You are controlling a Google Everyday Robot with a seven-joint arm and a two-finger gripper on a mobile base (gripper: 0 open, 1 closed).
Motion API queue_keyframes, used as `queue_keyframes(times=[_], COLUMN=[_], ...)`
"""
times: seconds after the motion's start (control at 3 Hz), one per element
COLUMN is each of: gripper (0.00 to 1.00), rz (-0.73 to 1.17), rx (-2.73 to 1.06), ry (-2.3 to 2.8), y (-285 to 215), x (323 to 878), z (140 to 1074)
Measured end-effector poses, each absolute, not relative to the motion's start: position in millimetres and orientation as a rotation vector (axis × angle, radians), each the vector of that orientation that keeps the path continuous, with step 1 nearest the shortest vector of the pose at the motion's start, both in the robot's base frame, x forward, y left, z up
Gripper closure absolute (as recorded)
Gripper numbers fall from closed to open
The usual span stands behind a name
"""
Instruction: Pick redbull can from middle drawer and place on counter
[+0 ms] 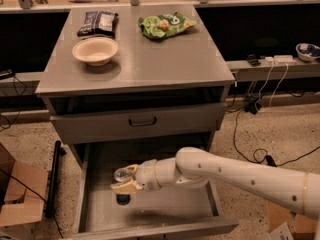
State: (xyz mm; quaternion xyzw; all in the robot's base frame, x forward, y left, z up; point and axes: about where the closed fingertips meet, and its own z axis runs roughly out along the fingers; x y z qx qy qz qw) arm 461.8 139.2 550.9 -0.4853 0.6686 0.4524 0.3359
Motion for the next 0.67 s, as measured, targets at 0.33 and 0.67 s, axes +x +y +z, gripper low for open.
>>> queue_keyframes(times=[0.33, 0.67], gripper=[1.00, 1.00], rz=[1.163, 1.108], rx=[-1.240, -1.206], ry=[1.566, 1.391], y=[110, 58], x=[454, 457], z=[611, 679])
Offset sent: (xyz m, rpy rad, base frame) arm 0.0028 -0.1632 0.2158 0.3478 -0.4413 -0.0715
